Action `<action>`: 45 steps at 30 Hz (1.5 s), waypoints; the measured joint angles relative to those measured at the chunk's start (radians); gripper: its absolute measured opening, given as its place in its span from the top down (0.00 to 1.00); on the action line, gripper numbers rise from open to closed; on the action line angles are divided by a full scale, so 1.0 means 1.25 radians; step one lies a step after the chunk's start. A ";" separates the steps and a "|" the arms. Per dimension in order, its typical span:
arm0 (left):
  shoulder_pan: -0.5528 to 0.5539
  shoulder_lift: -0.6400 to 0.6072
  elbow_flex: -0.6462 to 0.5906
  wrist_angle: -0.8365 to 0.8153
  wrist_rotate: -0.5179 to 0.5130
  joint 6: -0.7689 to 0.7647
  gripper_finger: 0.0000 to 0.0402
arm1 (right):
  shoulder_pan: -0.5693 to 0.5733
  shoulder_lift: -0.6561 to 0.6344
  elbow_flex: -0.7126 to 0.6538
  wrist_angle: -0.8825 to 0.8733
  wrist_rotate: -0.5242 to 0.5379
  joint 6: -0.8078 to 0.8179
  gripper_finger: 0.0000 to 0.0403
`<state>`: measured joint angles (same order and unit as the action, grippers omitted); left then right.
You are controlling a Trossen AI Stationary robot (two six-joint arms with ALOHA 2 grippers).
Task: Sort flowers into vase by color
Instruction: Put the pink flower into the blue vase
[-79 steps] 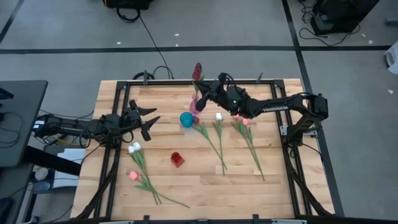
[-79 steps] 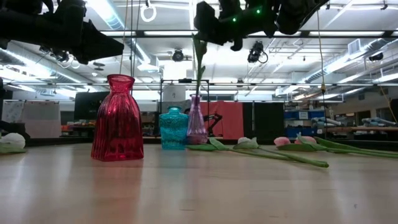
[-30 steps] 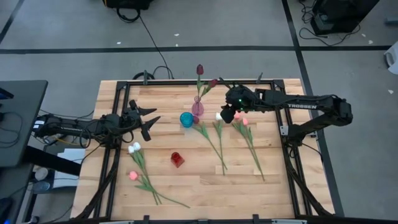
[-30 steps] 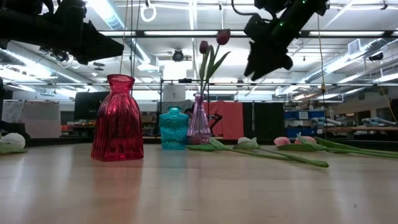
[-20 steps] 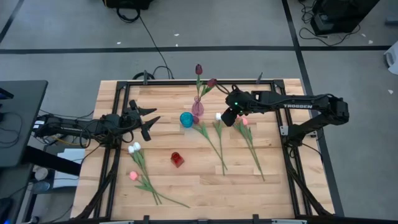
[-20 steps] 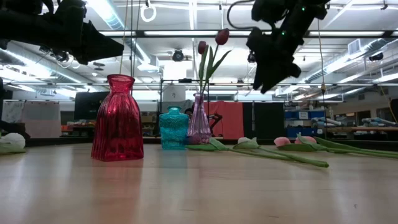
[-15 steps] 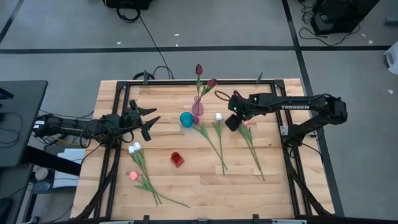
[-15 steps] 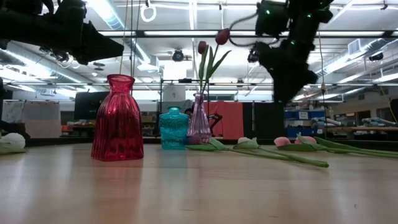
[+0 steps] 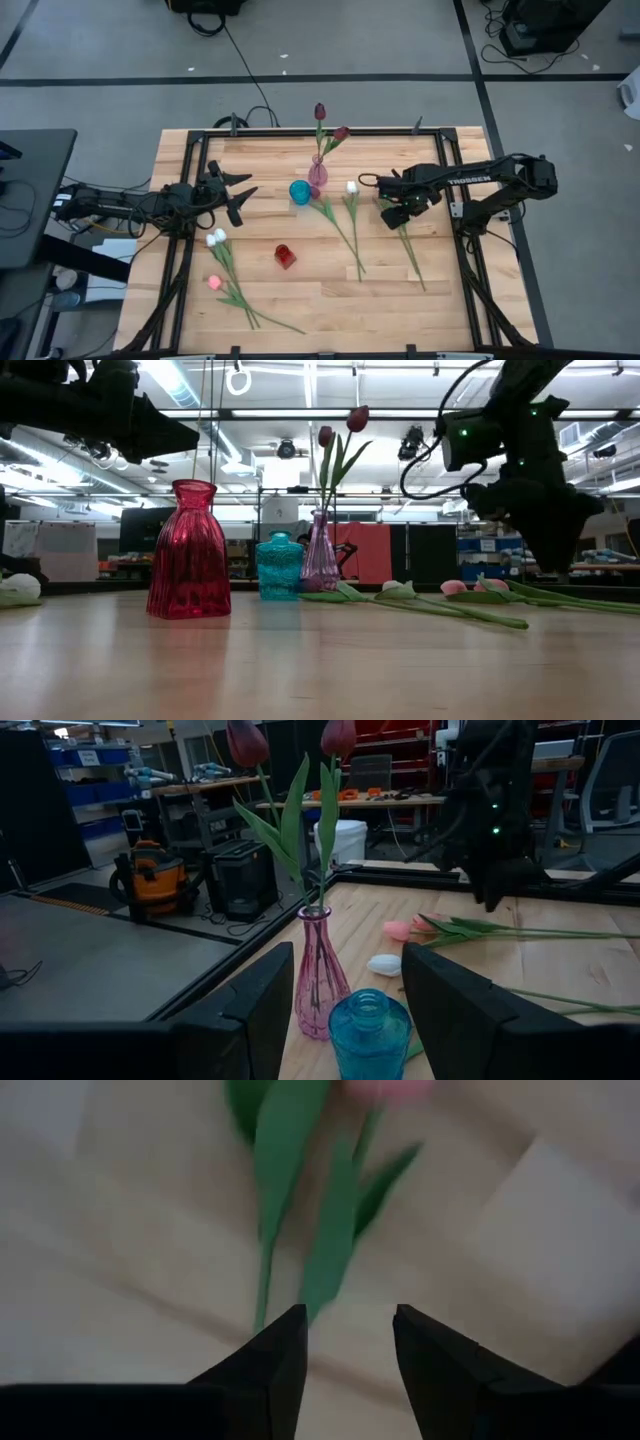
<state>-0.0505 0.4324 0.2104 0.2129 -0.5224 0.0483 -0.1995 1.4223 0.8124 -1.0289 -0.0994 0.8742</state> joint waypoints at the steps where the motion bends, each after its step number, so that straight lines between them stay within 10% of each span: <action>1: 0.000 0.000 0.000 0.001 0.000 0.000 0.52 | 0.011 0.000 0.000 0.004 -0.007 0.009 0.60; 30: 0.000 0.000 0.000 -0.001 -0.001 0.000 0.52 | 0.138 0.139 -0.026 0.066 -0.032 0.142 0.61; 40: 0.000 0.000 0.000 -0.005 -0.001 0.000 0.52 | 0.120 0.148 -0.024 0.055 -0.058 0.121 0.95; 45: 0.000 0.000 0.000 -0.005 -0.001 0.000 0.52 | 0.115 0.091 0.035 -0.078 0.004 0.147 0.96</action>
<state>-0.0502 0.4324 0.2104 0.2066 -0.5240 0.0483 -0.0552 1.5365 0.8564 -1.1266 -0.0949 1.0583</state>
